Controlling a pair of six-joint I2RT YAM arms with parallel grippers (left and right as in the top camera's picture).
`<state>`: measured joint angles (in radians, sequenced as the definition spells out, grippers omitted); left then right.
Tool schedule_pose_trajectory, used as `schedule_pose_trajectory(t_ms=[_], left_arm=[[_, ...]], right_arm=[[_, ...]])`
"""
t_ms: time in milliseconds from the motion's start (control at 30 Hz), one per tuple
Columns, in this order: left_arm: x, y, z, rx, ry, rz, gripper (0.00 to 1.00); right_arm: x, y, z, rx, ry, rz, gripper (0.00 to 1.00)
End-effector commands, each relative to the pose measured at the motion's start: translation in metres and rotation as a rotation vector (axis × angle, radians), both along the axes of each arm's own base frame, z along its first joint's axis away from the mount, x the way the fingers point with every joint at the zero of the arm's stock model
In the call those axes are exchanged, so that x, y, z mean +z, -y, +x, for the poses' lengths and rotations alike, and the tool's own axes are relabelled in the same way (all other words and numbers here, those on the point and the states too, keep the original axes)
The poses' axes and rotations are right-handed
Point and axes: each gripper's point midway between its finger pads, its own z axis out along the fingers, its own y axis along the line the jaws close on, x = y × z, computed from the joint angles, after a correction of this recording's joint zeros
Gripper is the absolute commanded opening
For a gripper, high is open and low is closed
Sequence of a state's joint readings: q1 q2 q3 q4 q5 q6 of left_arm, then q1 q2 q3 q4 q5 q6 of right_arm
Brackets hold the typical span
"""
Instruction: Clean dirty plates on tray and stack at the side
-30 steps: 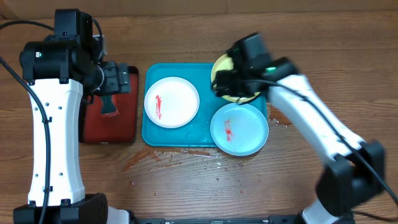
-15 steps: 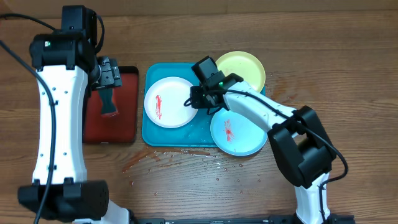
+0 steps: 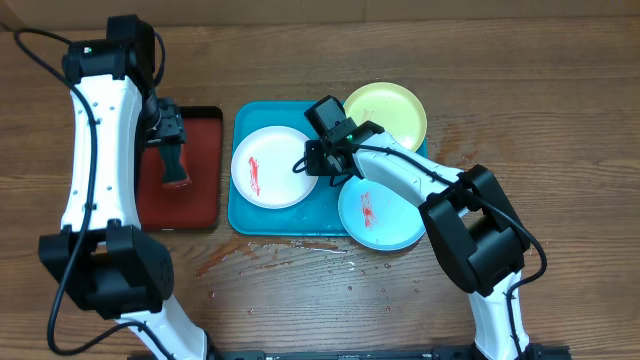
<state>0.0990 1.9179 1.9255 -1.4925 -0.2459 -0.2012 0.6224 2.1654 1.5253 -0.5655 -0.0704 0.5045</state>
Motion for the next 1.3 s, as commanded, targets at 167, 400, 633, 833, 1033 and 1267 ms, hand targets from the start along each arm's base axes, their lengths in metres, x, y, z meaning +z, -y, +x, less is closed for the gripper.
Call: schedule_pose_trajectory(t_ms=[167, 400, 633, 833, 1033, 1267], left_arm=[[-0.051, -0.005, 0.011, -0.1, -0.132, -0.112, 0.62], [-0.082, -0.01, 0.034, -0.116, -0.068, -0.241, 0.47], [-0.124, -0.009, 0.03, -0.143, -0.076, -0.245, 0.46], [-0.16, -0.012, 0.022, -0.138, -0.084, -0.223, 0.38], [-0.171, -0.023, 0.024, -0.135, -0.071, -0.154, 0.35], [-0.17, -0.026, 0.043, -0.14, 0.007, -0.136, 0.35]], right_arm=[[-0.022, -0.002, -0.007, 0.014, -0.047, -0.022, 0.04], [-0.023, -0.001, -0.008, 0.017, -0.049, -0.028, 0.04], [-0.023, -0.001, -0.007, 0.017, -0.048, -0.028, 0.04], [-0.023, -0.001, -0.008, 0.017, -0.048, -0.028, 0.04], [-0.024, 0.0, -0.008, 0.016, -0.05, -0.03, 0.04], [-0.024, 0.0, -0.008, 0.016, -0.048, -0.028, 0.04]])
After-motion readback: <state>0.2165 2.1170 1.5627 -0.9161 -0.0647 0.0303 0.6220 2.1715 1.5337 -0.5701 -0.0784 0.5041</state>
